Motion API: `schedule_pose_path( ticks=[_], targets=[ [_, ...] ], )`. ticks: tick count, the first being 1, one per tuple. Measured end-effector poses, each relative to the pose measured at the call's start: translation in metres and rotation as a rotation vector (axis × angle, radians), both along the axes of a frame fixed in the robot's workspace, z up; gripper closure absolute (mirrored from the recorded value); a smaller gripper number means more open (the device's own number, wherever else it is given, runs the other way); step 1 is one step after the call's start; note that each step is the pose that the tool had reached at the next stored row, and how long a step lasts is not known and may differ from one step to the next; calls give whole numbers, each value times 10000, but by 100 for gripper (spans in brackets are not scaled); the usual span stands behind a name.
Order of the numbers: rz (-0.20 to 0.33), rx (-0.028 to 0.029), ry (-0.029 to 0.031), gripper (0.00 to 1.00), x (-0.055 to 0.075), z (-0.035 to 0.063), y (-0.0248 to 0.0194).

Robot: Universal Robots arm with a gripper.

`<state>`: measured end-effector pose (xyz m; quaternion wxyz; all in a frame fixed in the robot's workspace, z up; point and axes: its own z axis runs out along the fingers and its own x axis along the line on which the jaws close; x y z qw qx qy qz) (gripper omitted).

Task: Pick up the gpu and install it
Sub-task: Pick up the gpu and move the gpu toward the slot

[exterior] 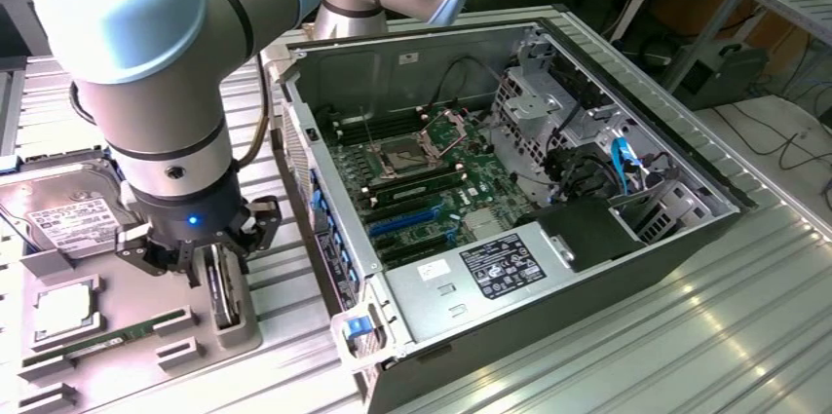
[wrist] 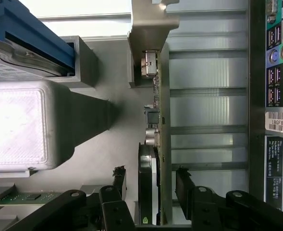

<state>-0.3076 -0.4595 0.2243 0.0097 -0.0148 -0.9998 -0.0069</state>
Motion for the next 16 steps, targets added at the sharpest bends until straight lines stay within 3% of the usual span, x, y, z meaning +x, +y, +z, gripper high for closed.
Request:
schedule_pose_path(
  ticks=[7, 14, 15, 16],
  targets=[
    [0, 0, 0, 46, 0, -3, 47],
    [0, 0, 0, 47, 0, -4, 48],
    [0, 0, 0, 54, 0, -4, 48],
    [0, 0, 0, 54, 0, -4, 48]
  ],
)
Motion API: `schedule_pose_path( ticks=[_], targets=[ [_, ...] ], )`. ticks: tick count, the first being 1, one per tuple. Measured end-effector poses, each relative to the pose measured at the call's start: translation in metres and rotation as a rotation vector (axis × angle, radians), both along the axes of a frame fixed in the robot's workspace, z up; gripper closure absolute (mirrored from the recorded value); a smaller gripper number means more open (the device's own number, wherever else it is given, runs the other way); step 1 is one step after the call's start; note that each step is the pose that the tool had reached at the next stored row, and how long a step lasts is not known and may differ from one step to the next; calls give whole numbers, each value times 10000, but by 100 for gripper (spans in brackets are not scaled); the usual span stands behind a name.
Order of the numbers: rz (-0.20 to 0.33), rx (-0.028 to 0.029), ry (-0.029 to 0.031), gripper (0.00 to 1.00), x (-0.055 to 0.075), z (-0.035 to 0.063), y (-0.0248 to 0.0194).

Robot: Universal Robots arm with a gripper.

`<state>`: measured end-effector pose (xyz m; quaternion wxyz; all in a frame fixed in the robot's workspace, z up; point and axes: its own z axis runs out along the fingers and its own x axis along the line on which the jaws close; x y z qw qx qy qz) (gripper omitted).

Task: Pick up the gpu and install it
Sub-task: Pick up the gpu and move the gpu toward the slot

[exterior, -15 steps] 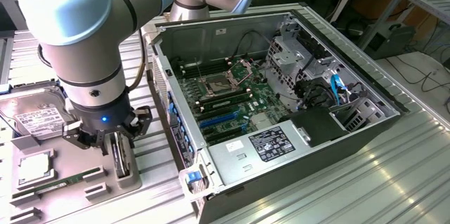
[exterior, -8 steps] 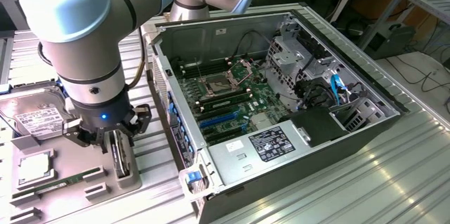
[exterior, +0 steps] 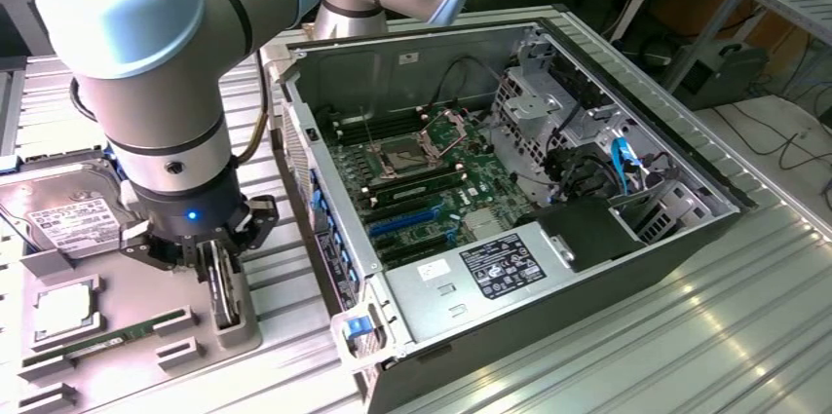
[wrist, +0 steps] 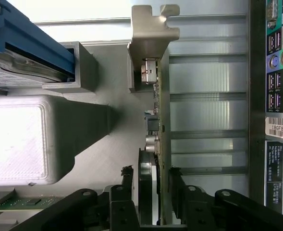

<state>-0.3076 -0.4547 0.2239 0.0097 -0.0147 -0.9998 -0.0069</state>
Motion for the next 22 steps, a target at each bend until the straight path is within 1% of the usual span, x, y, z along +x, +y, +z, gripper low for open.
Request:
schedule_pose_path(
  ticks=[1, 8, 9, 10, 11, 12, 22],
  targets=[
    [0, 0, 0, 61, 0, 0, 0],
    [-1, 0, 0, 61, 0, 0, 0],
    [0, 0, 0, 63, 0, 0, 0],
    [0, 0, 1, 69, 0, 0, 0],
    [0, 0, 0, 69, 0, 0, 0],
    [0, 0, 1, 72, 0, 0, 0],
    [-1, 0, 0, 72, 0, 0, 0]
  ],
)
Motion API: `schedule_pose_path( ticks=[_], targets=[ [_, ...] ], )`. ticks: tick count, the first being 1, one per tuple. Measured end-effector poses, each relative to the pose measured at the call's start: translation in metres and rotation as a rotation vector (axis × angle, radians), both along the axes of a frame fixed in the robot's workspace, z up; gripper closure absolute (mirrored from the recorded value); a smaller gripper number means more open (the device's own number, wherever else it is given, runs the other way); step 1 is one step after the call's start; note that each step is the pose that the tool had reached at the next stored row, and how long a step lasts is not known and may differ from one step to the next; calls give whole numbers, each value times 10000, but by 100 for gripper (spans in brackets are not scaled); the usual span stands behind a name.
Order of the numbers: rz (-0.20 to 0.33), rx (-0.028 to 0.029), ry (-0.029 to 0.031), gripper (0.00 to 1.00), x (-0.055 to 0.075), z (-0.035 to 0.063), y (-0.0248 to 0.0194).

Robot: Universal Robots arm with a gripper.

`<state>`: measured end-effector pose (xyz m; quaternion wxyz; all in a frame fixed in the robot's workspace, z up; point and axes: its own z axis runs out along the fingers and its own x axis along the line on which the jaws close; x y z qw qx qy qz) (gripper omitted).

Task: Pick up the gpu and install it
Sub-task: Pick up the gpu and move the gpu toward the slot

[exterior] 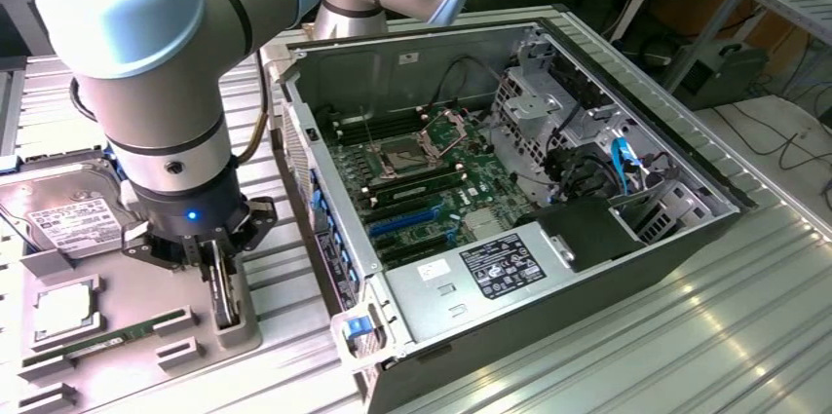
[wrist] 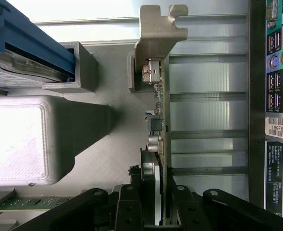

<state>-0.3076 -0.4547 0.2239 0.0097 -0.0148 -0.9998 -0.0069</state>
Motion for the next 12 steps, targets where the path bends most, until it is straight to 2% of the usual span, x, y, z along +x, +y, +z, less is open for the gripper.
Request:
schedule_pose_path(
  ticks=[7, 9, 10, 12],
  targets=[
    [0, -1, 0, 72, 0, 8, 0],
    [0, 0, 0, 72, 0, 60, 0],
    [0, -1, 1, 72, 0, 136, 0],
    [0, 0, 0, 72, 0, 204, 0]
  ],
)
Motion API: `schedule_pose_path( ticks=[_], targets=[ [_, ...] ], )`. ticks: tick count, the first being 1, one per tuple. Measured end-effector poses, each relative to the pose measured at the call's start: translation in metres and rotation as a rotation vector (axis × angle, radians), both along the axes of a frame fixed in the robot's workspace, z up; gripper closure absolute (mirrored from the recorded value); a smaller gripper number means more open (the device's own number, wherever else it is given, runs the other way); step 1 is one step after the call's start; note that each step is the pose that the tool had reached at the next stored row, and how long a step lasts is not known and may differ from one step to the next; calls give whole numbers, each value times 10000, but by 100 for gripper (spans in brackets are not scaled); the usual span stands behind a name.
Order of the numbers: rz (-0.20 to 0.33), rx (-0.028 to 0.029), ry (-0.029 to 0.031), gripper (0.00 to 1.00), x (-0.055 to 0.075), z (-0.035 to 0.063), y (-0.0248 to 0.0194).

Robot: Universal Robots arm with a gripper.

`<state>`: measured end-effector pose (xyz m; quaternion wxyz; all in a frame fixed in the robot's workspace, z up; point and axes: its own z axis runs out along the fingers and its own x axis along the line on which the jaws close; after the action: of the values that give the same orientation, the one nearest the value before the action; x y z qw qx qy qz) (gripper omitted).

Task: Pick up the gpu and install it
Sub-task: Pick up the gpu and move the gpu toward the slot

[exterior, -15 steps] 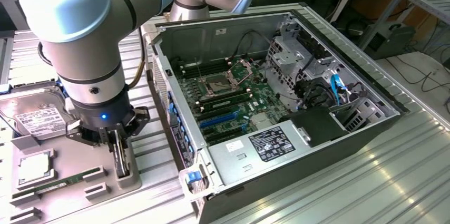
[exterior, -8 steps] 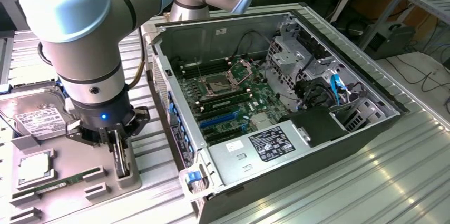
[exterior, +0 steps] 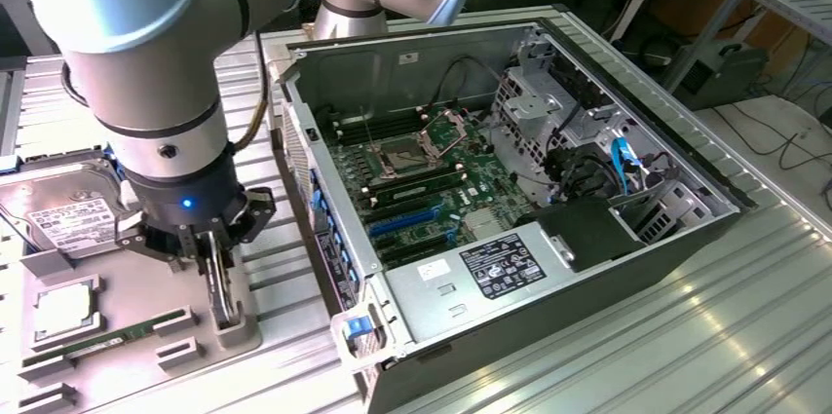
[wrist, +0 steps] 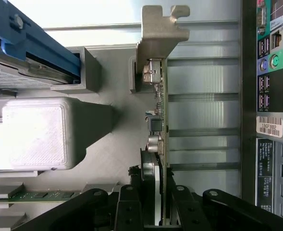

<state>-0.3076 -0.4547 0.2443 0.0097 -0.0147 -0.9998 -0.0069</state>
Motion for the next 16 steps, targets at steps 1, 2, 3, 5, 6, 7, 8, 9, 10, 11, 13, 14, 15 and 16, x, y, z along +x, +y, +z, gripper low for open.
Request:
schedule_pose_path(
  ticks=[1, 2, 3, 5, 6, 7, 8, 9, 10, 11, 13, 14, 15, 16],
  targets=[
    [0, 0, 0, 72, 0, 29, 0],
    [0, 1, 0, 72, 0, 57, 0],
    [-1, -1, 1, 72, 0, 88, 0],
    [-1, -1, 1, 72, 0, 135, 0],
    [-1, 0, 0, 72, 0, 163, 0],
    [0, 1, 0, 72, 0, 194, 0],
    [-1, -1, 1, 72, 0, 221, 0],
    [-1, 0, 0, 72, 0, 249, 0],
    [-1, 0, -1, 72, 0, 278, 0],
    [-1, 0, 0, 72, 0, 316, 0],
    [0, 0, 0, 72, 0, 397, 0],
    [-1, 1, -1, 72, 0, 420, 0],
    [0, 0, 0, 72, 0, 465, 0],
    [-1, 0, 0, 72, 0, 506, 0]
  ],
)
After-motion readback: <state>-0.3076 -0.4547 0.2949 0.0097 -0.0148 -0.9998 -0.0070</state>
